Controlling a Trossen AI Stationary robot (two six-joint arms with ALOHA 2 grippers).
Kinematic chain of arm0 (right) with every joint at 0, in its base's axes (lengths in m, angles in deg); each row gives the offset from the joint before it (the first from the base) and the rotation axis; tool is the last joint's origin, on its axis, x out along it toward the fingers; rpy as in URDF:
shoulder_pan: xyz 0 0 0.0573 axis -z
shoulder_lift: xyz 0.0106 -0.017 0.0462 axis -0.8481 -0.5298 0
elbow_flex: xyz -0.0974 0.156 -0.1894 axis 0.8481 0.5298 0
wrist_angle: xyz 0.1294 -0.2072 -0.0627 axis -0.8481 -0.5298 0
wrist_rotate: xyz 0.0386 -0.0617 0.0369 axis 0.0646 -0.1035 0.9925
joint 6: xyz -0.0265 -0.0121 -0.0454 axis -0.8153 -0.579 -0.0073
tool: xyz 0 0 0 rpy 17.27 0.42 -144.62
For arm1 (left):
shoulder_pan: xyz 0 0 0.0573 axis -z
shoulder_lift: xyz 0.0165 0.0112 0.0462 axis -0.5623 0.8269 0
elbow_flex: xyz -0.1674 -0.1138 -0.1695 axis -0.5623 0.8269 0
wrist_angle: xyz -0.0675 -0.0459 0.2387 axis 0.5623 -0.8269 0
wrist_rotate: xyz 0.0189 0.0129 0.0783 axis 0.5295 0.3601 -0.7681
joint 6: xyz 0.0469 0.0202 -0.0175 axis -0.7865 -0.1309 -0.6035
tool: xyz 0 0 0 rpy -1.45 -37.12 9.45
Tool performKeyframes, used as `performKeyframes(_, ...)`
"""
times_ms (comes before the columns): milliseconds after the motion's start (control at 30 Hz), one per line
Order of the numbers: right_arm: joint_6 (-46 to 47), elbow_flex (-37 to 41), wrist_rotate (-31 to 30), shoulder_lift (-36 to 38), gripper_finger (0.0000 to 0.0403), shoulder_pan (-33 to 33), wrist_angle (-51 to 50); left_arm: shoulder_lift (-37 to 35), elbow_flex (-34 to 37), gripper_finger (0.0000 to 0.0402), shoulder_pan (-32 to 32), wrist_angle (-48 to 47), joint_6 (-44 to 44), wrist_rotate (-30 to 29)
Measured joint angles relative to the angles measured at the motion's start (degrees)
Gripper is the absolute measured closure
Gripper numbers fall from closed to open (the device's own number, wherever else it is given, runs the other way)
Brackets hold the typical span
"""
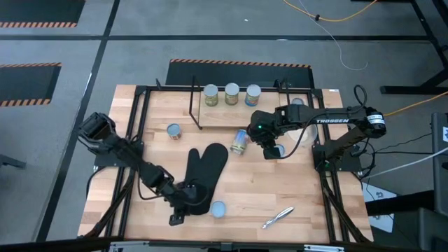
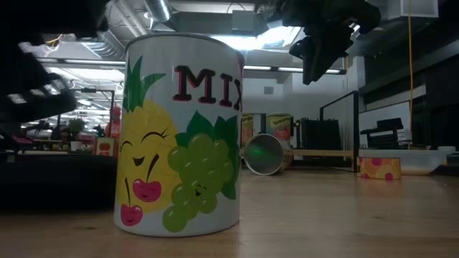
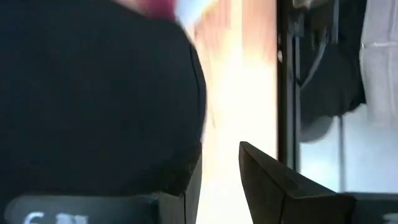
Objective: Pick and place cans onto a shelf
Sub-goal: Put the canned peaches on the shelf
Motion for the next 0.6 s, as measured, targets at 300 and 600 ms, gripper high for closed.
performKeyframes(300, 0.2, 2.5, 0.0, 0.0, 0.0274, 2.8, 1.9, 0.0, 0.0, 0.0303, -7.0, 6.7, -21.3, -10.8)
performKeyframes(600, -0.3, 10.6, -0.1, -0.1, 0.0274, 7.0, 13.6, 0.0, 0.0, 0.0303, -14.8, 10.1, -34.4, -26.4)
